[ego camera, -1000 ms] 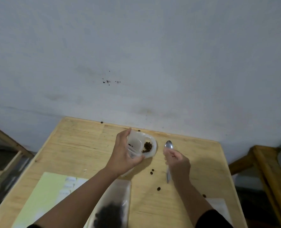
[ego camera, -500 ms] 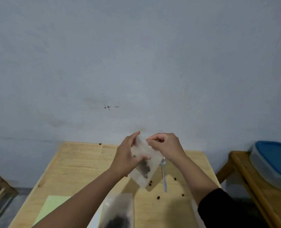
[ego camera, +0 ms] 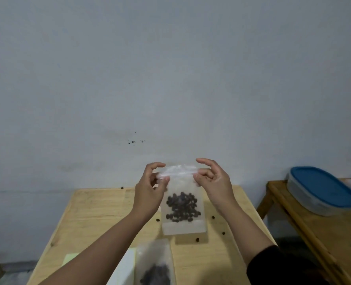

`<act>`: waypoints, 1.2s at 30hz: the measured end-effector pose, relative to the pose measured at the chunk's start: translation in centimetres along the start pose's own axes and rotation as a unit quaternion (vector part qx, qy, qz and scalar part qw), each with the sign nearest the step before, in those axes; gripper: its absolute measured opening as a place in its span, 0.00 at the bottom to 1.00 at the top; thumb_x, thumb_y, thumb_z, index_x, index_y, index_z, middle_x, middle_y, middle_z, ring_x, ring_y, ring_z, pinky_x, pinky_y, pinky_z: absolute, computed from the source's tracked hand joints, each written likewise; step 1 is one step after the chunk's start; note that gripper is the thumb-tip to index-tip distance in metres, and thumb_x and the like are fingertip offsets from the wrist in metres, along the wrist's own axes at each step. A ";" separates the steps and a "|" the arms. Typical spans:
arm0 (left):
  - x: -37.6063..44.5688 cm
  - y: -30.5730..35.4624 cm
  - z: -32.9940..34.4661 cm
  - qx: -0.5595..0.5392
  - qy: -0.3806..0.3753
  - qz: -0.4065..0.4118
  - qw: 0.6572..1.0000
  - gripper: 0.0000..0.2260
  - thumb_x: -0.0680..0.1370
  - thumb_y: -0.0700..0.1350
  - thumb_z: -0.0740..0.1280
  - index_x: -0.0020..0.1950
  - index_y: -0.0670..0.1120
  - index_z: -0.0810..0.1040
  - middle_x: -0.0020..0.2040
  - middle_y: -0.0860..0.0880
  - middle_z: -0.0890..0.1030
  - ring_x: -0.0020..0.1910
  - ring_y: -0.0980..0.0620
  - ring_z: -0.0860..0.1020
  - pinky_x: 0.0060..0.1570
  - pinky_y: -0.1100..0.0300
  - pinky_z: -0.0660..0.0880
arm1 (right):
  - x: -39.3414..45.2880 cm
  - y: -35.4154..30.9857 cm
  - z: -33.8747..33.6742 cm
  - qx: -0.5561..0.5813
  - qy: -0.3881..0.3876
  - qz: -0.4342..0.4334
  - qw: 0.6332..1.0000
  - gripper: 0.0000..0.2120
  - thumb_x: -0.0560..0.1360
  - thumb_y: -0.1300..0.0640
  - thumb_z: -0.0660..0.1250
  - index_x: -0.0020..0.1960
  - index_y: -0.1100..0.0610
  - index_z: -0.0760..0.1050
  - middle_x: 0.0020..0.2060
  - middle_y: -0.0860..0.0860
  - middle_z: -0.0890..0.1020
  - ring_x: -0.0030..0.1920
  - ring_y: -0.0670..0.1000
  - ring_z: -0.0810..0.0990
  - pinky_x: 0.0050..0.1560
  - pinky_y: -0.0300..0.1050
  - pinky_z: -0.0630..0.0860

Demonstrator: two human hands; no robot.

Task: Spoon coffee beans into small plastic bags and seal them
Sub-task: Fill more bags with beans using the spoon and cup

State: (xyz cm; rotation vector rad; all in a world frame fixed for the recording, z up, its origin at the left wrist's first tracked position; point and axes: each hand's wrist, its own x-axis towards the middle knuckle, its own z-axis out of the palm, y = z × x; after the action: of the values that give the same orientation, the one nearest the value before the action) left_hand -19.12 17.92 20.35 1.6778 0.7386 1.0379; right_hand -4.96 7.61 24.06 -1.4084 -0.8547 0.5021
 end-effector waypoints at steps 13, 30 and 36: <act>0.6 2.2 -0.3 0.017 0.004 -0.005 1.000 0.06 0.73 0.42 0.72 0.42 0.54 0.83 0.35 0.53 0.83 0.34 0.57 0.79 0.36 0.67 0.73 | 1.7 -0.7 -1.1 -0.015 -0.028 0.028 0.999 0.08 0.68 0.67 0.73 0.37 0.55 0.82 0.34 0.48 0.83 0.36 0.45 0.80 0.42 0.36 0.77; 1.0 2.0 -0.1 0.056 -0.013 -0.018 0.998 0.03 0.73 0.44 0.72 0.42 0.52 0.82 0.35 0.60 0.81 0.34 0.64 0.77 0.36 0.73 0.71 | 2.9 0.5 0.9 -0.093 -0.095 0.014 0.991 0.03 0.68 0.59 0.75 0.39 0.54 0.82 0.34 0.47 0.81 0.34 0.47 0.73 0.40 0.39 0.74; 1.0 2.0 0.1 0.053 0.011 -0.036 0.998 0.03 0.73 0.42 0.71 0.42 0.50 0.81 0.39 0.56 0.83 0.39 0.64 0.79 0.38 0.72 0.73 | 2.8 1.1 1.8 -0.092 -0.088 0.027 0.992 0.03 0.68 0.59 0.74 0.39 0.54 0.81 0.36 0.44 0.81 0.36 0.44 0.74 0.44 0.42 0.74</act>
State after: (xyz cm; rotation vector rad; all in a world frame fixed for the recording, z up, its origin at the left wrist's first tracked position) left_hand -18.63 18.10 22.49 1.7195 0.8761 0.9830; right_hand -4.43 11.01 23.54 -1.5751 -1.0280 0.6074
